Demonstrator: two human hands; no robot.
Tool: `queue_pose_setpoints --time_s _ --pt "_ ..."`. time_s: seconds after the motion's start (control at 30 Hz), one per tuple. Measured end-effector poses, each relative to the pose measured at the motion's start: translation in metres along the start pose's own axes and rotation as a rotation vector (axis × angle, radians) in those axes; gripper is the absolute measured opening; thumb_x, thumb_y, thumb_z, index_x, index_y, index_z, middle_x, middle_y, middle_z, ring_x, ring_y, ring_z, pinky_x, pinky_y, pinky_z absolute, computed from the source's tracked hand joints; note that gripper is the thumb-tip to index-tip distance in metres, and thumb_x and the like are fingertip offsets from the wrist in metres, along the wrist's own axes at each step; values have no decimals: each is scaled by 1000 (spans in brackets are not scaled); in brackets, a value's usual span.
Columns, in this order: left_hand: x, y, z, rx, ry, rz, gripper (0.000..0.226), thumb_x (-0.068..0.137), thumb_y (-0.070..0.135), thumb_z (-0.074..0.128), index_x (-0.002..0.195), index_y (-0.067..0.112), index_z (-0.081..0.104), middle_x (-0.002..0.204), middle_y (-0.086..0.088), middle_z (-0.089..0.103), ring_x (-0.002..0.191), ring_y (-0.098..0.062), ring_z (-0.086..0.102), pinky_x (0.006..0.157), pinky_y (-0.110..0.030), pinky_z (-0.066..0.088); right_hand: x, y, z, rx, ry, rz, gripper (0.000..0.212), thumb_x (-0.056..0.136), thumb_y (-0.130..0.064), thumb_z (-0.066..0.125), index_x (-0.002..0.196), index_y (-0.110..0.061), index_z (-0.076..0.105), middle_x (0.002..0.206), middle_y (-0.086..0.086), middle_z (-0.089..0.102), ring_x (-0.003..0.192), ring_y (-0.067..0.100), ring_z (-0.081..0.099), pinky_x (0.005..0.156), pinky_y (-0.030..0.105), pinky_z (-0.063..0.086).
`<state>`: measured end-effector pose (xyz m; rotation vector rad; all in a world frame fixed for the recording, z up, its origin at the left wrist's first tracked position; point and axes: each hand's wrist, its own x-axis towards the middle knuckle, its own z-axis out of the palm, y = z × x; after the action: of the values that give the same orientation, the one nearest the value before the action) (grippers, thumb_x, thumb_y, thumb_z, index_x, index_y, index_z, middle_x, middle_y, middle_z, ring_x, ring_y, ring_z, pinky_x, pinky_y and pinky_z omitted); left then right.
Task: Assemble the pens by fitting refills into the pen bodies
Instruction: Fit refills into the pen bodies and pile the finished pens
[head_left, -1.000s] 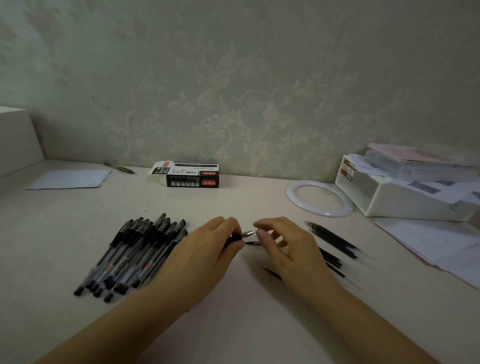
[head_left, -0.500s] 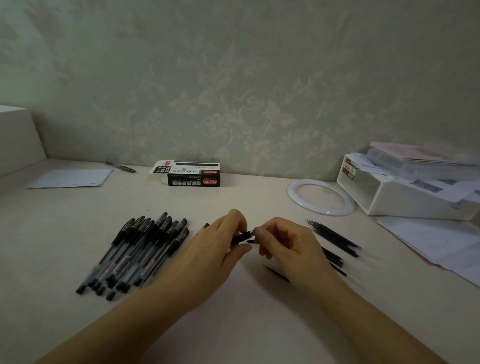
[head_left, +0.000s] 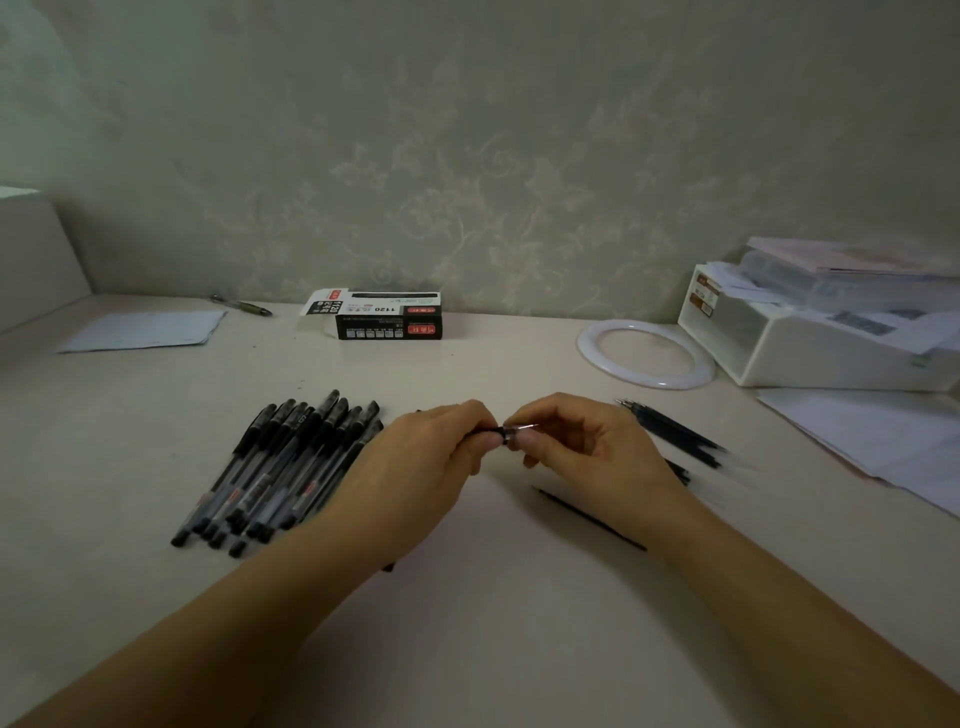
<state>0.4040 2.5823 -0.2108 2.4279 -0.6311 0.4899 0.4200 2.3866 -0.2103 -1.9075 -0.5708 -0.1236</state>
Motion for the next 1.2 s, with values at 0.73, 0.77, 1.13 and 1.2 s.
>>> queue_pose_setpoints --time_s 0.73,0.77,1.13,1.2 --pt "-6 0 5 -46 31 27 9 94 34 55 97 26 55 88 13 58 76 -9 57 65 -38 51 -7 -7 7 18 79 157 15 91 -33 67 85 -20 72 71 -4 73 65 3 66 62 12 49" --pt "-6 -1 5 -40 32 28 10 95 35 54 97 26 56 87 13 58 75 -9 56 64 -39 50 -6 -7 7 25 61 155 12 91 -29 67 85 -20 72 71 -4 73 66 3 66 63 12 49" --pt "-5 -3 8 -72 10 7 16 97 34 50 100 23 61 88 11 61 78 -9 57 66 -37 49 -4 -3 8 56 53 198 10 89 -28 69 87 -18 72 73 -1 73 67 8 65 64 18 52" --pt "-4 -4 7 -61 19 2 16 98 33 48 102 24 60 85 13 59 75 -8 56 64 -38 49 -2 -3 6 100 55 168 2 89 -16 70 90 -15 72 74 0 73 68 8 66 65 16 51"
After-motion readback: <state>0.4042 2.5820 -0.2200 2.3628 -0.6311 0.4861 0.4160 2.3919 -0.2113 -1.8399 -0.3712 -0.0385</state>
